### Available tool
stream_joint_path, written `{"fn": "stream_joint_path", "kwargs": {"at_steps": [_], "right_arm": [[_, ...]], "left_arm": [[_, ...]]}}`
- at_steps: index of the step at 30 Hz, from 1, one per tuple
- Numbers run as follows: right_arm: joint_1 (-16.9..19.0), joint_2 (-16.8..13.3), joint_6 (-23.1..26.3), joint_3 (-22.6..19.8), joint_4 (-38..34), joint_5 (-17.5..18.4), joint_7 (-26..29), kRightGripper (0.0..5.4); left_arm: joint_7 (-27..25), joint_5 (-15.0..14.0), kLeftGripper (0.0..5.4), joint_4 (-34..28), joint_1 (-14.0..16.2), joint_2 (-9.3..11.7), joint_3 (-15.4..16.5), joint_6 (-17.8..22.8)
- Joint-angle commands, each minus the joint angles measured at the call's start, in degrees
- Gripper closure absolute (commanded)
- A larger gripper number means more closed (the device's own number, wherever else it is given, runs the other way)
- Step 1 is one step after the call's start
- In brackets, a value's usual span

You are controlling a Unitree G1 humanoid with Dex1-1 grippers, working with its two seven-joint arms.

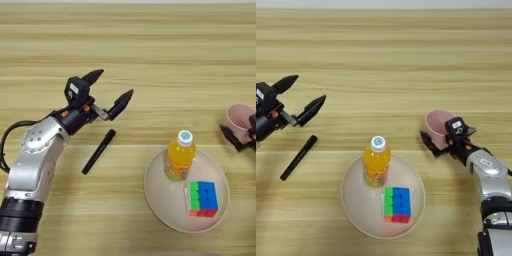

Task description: Move the objects on the table

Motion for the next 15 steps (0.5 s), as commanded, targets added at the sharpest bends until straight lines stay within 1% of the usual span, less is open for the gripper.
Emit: {"fn": "stream_joint_path", "kwargs": {"at_steps": [1,8,15], "right_arm": [[-0.5,-0.1,-0.9,0.0,-1.2,0.3,0.4,0.04],[-1.0,-0.2,-1.3,-0.9,-2.5,1.3,0.0,0.04],[-0.6,-0.3,-1.3,-1.0,-2.7,1.8,1.0,0.04]], "left_arm": [[-0.2,0.9,0.0,0.5,-0.4,0.7,0.3,-0.6],[-0.2,0.8,0.0,0.8,-0.6,0.5,0.2,-0.8],[-0.1,0.9,0.0,0.8,-0.8,0.4,0.2,-0.9]]}}
